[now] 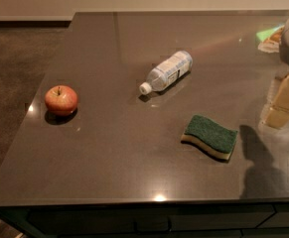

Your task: Pick sponge

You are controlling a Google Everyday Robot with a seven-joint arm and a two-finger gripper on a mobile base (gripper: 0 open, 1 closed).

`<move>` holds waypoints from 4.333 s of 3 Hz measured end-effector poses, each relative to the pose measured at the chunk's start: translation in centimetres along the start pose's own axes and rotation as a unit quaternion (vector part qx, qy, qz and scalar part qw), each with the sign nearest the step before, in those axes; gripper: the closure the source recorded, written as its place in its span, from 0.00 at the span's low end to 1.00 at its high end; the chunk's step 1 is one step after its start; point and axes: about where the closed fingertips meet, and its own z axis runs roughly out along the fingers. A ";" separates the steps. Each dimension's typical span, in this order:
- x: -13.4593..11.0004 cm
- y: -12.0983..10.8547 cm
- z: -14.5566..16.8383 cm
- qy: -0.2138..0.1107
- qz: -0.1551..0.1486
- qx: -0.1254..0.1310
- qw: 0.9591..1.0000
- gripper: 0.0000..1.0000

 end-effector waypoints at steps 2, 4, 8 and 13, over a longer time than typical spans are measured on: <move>0.0 0.2 1.5 0.023 0.001 -0.015 1.000 0.00; -1.3 2.6 6.8 0.049 -0.005 -0.051 0.998 0.00; -2.3 5.9 14.1 0.035 0.020 -0.110 0.993 0.18; -7.4 1.7 4.9 -0.034 0.021 -0.128 0.991 1.00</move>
Offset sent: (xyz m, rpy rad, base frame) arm 0.0036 0.0056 -0.0406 -0.0921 0.1259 -0.0153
